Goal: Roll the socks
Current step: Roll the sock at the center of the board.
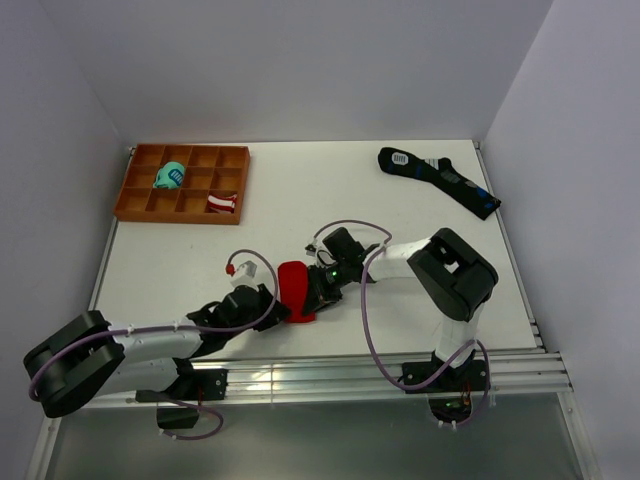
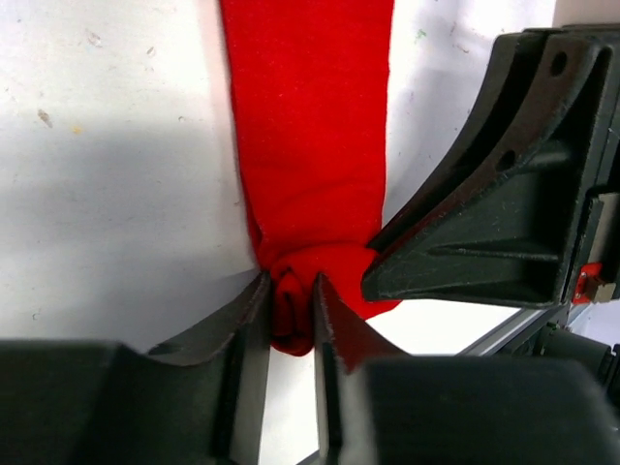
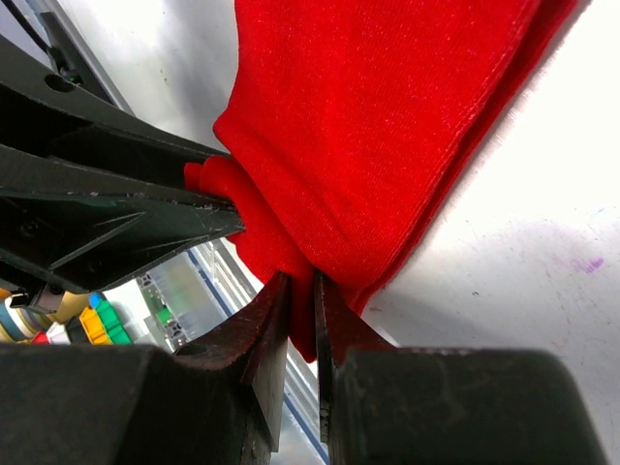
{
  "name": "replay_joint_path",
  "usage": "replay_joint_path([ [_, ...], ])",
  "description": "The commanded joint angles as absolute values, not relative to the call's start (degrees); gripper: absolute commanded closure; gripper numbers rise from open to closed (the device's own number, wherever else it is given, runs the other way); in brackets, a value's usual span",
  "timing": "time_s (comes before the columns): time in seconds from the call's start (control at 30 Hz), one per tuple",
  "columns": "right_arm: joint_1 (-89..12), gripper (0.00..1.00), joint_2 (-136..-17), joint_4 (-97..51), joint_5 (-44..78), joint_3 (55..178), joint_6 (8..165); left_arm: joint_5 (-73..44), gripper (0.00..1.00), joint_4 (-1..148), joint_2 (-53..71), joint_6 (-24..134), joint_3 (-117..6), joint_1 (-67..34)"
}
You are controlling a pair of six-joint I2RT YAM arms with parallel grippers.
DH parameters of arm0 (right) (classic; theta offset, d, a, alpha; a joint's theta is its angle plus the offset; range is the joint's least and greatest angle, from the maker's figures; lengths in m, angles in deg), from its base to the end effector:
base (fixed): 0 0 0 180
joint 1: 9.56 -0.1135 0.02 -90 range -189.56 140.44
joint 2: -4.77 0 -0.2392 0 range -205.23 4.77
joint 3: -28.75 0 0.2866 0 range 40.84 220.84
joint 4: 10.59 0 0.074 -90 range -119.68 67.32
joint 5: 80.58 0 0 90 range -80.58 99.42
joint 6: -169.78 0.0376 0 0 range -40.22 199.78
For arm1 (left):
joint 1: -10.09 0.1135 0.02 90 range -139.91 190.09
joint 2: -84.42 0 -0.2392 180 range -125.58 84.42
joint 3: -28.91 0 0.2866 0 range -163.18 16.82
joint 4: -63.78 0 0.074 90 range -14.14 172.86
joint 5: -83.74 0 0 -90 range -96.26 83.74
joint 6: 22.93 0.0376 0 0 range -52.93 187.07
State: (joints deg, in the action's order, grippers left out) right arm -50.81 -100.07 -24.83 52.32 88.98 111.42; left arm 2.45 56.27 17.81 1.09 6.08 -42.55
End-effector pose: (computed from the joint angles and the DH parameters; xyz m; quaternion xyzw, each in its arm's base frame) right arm 0.2371 0.2420 0.0565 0.1729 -0.8852 -0.4318 0.0082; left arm 0.1390 -0.1727 0.0690 -0.1374 0.8795 -0.3529 0.2882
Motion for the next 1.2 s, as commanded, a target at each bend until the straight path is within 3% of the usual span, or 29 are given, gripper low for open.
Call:
replay_joint_path([
  [0.0,-51.31,0.85,-103.34,-30.42,43.35,85.31,107.82,3.84,0.76,65.65,17.1,0.27,4.96,-43.08],
  [0.17,-51.4,0.8,-102.2,-29.18,41.77,84.52,107.38,1.74,0.84,68.92,16.66,-0.08,2.6,-43.08],
  [0.37,-51.4,0.65,-98.69,-26.54,38.7,83.55,106.94,-4.49,0.99,71.38,12.88,-2.01,0.65,-42.99],
  [0.73,-51.66,0.62,-92.18,-18.82,35.0,79.78,106.41,-16.27,1.0,78.49,13.67,-2.11,0.48,-37.64],
  [1.17,-51.92,0.55,-79.54,-6.34,32.8,74.59,104.92,-22.08,1.0,82.02,18.41,-2.45,4.17,-30.69],
])
